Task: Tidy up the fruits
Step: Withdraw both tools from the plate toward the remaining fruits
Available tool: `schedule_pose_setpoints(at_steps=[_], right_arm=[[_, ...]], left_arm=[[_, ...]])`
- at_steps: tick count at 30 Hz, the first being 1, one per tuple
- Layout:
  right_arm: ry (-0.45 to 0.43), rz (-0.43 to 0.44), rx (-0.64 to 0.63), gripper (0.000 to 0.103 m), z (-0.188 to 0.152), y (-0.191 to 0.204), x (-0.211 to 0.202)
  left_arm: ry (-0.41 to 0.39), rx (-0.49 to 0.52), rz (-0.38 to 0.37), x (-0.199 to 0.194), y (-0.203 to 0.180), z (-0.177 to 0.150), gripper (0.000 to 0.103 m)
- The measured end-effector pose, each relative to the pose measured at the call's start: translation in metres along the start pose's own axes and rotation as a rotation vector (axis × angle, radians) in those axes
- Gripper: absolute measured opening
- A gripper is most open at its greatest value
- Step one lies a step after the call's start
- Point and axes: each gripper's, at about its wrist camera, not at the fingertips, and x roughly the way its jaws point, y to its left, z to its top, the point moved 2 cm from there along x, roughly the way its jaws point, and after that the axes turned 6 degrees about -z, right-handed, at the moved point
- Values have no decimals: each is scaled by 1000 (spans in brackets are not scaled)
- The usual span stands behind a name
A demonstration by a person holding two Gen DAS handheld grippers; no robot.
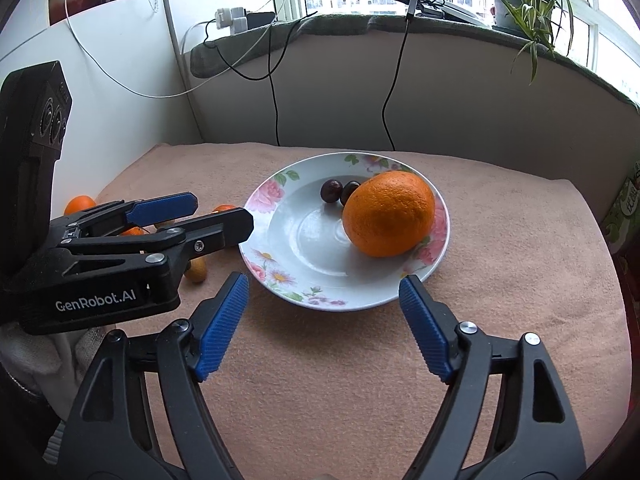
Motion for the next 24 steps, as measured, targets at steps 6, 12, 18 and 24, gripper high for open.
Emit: schedule_pose_setpoints(at_steps=[6,12,18,24], right_arm=[[5,15,3,81,0,6,-1],[0,34,-3,81,2,17,-4],[-4,62,-12,81,3,30,-5],[-2,110,-26,81,3,47,-7]], left_arm=[[-10,-6,30,-10,9,-1,74],[-20,-21,67,-23,24,-5,74],[-31,-55,72,-38,43,-13,74],[-38,-77,103,-56,64,-24,74]])
